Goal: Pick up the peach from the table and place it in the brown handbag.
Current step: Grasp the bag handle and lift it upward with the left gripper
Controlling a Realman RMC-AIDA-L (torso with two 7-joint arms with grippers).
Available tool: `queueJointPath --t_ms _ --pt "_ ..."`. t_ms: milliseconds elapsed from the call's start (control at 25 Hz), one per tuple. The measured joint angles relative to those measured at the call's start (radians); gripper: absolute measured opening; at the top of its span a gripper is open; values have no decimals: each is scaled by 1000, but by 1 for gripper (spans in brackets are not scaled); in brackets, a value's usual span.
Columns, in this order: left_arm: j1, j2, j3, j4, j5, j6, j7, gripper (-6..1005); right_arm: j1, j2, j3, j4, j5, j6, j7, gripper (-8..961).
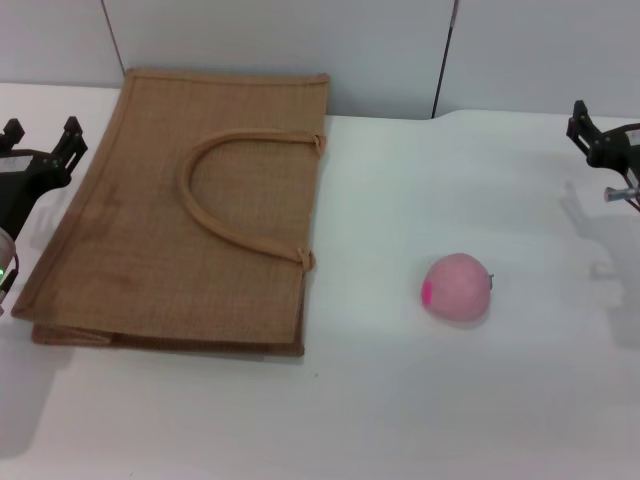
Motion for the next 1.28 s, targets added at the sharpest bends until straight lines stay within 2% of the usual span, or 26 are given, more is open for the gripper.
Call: queueJointPath --t_ms 960,1040,1080,1240,1280 --pt "-13 0 3 -6 17 1 -8 774 28 0 0 12 -3 39 -5 877" --pt "-17 1 22 -5 43 2 -43 773 28 0 0 12 -5 40 -5 877" --pt "-21 8 54 9 98 7 -120 773 29 0 0 12 -6 40 -5 877" --pt "-25 14 83 37 158 16 -189 772 30 0 0 13 -7 45 -5 877" --pt "-26 14 103 84 229 28 -253 771 30 0 0 13 -7 49 -5 877"
